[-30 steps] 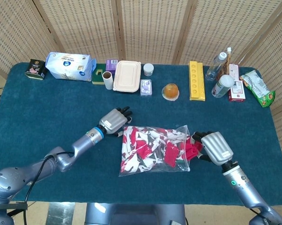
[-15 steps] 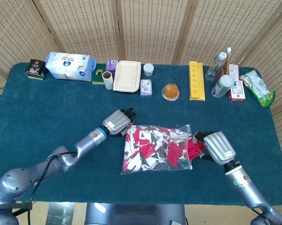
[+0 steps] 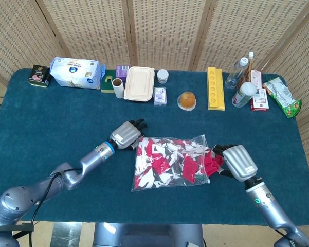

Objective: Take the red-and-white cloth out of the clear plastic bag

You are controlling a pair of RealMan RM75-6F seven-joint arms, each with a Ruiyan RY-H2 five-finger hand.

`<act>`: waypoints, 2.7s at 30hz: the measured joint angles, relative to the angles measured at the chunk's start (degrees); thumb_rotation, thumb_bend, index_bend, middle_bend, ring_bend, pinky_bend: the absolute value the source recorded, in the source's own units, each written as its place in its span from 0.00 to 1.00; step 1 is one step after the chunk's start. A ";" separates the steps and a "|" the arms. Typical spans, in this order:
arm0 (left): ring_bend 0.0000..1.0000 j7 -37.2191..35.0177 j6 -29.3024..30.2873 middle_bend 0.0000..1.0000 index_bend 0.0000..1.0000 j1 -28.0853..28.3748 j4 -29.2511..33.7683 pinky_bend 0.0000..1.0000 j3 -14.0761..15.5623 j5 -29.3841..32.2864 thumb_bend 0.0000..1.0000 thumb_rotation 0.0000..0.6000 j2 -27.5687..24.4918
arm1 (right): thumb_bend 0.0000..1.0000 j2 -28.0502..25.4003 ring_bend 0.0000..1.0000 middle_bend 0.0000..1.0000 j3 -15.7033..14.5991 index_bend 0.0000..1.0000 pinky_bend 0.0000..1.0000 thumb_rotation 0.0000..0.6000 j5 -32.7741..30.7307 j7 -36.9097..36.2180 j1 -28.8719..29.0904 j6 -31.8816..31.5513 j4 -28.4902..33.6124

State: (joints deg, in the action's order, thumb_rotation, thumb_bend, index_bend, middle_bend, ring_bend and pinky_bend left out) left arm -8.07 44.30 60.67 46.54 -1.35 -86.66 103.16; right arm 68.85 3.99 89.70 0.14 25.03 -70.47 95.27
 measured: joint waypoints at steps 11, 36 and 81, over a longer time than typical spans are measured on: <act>0.06 -0.93 1.91 0.16 0.62 -2.04 1.95 0.25 0.20 -0.15 0.56 1.00 -2.13 | 0.61 -0.11 0.61 0.50 -0.18 0.72 0.60 1.00 0.25 -0.22 -0.15 -0.11 0.45; 0.06 0.33 7.62 0.16 0.62 -11.36 13.01 0.25 1.59 1.81 0.56 1.00 -13.99 | 0.61 -0.42 0.61 0.52 0.43 0.73 0.60 1.00 0.44 1.11 -0.15 -0.80 2.30; 0.05 5.72 16.41 0.15 0.47 -27.23 20.11 0.23 0.91 7.75 0.38 1.00 -28.38 | 0.59 -7.65 0.59 0.49 2.43 0.68 0.57 1.00 -6.54 -5.57 -7.69 -7.34 -2.66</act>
State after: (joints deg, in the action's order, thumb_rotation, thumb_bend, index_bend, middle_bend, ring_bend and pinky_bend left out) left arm -2.35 60.72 33.45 66.65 -0.44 -78.91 74.78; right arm 61.21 6.42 83.15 -5.44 17.34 -77.80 92.62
